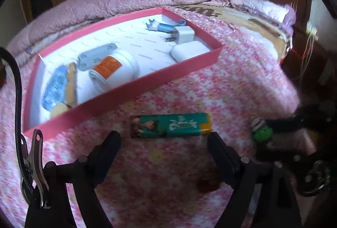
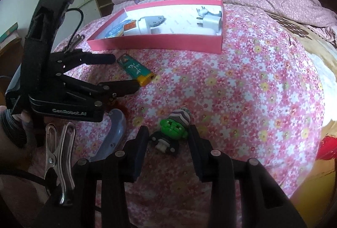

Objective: Organize rigid objects
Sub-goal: 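Grasp the green lighter with the left gripper while the right grasps the green figurine, then carry the lighter and figurine over the tray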

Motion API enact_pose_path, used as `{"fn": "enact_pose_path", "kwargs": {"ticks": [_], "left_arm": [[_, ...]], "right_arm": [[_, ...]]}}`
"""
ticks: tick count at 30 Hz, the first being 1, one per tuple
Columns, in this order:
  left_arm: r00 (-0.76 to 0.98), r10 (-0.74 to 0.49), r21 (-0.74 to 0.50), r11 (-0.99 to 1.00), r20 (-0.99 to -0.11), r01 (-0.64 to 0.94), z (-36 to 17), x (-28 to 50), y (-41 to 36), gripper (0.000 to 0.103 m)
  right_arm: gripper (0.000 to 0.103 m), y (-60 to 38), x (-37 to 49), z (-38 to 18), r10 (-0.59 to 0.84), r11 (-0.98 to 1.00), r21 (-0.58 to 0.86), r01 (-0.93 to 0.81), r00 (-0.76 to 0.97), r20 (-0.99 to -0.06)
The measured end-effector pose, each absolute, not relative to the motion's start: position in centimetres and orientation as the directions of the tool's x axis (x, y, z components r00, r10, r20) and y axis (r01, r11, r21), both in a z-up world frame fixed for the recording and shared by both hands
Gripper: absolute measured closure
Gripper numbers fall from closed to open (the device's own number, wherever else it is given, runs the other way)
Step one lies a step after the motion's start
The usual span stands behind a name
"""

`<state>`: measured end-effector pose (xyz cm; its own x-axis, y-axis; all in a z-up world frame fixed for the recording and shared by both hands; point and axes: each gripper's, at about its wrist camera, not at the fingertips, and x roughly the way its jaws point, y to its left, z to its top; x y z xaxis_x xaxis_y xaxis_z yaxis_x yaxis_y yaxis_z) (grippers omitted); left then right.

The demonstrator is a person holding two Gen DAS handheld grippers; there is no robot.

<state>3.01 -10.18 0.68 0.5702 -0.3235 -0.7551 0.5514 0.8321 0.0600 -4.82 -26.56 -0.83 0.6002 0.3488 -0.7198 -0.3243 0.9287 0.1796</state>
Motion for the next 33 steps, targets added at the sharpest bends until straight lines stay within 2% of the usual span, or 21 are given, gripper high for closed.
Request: {"fn": "enact_pose_path", "kwargs": {"ticks": [7,11,13,15,28,33], "left_arm": [[0.606,-0.255,0.125,0.849,-0.754,0.513,0.3,3.1,-12.0,0.009],[0.623,-0.238,0.111,0.876,-0.745,0.469,0.2,3.5,-12.4,0.007],[0.627,-0.221,0.119,0.883,-0.747,0.453,0.2,3.4,-12.5,0.008],[0.631,-0.217,0.116,0.889,-0.745,0.443,0.3,3.3,-12.5,0.019],[0.656,-0.145,0.073,0.953,-0.741,0.293,0.6,2.2,-7.1,0.019],[0.664,-0.142,0.052,0.963,-0.734,0.263,0.5,1.4,-5.2,0.019]], "right_arm": [[0.064,-26.6,-4.8,-0.9,0.353,0.928,0.187,-0.321,0.603,-0.716],[0.064,-26.7,-4.8,-0.9,0.359,0.927,0.195,-0.321,0.605,-0.710],[0.064,-26.7,-4.9,-0.9,0.363,0.926,0.200,-0.321,0.607,-0.707],[0.064,-26.8,-5.0,-0.9,0.367,0.925,0.204,-0.321,0.609,-0.703],[0.064,-26.7,-5.4,-0.8,0.348,0.931,0.182,-0.315,0.626,-0.698],[0.064,-25.8,-5.4,-0.7,0.293,0.945,0.110,-0.309,0.648,-0.703]]}}
